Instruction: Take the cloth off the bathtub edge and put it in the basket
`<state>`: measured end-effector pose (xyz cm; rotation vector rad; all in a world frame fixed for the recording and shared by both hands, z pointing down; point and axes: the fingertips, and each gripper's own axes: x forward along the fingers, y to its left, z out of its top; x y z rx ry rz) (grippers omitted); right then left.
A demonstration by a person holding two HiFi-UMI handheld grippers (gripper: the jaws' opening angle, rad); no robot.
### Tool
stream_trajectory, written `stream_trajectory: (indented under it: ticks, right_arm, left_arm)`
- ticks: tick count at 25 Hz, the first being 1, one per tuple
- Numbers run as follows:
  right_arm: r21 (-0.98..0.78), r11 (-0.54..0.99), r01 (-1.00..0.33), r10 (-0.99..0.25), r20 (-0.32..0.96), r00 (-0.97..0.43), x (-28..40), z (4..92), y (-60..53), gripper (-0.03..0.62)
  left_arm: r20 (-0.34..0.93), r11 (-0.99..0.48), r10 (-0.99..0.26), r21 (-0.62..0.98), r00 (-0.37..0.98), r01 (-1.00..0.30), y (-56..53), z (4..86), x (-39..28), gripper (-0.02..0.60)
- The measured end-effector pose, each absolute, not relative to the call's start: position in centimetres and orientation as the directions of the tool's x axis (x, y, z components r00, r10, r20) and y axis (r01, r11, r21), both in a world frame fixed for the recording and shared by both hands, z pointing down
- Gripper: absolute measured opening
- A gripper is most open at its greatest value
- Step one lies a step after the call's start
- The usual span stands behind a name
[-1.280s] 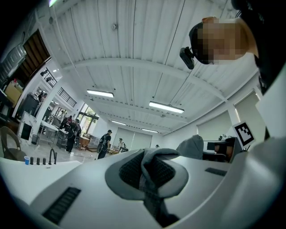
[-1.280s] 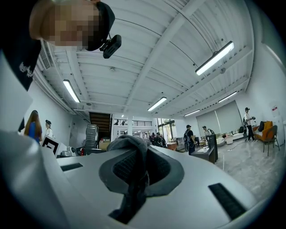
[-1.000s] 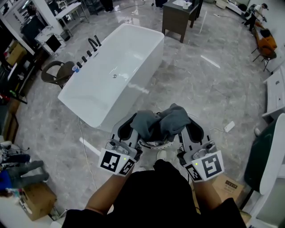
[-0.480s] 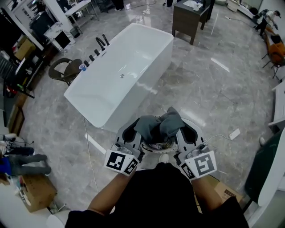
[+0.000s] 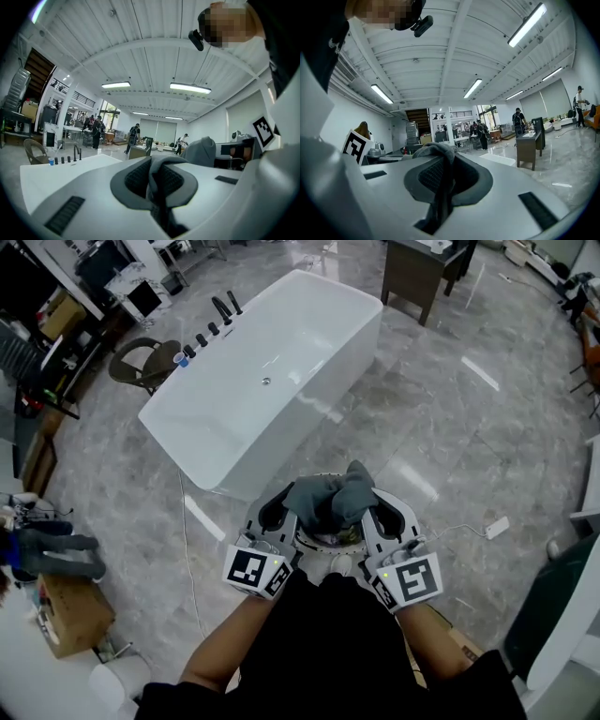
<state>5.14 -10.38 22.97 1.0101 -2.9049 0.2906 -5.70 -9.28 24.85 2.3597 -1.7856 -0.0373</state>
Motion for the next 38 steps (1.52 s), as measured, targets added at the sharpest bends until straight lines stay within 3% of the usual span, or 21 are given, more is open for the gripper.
stream_trajectory:
  ticks: [22, 38]
  right_arm:
    - [-0.355, 0.669, -0.653, -0.609, 0.242, -0.755, 5.7, 37.2, -15.2, 0.038]
    - [-0.336, 0.662, -0.670, -0.561, 0.370, -0.740, 5.8, 45.9, -13.8, 0.038]
  left_arm:
    - [0.304, -0.238, -0.903, 0.237, 0.304, -0.942, -12.8, 37.7, -6.1, 0.021]
    - [0.425, -0.204, -0.856, 0.247, 0.295, -0.947, -13.0, 47.2, -5.9, 0.021]
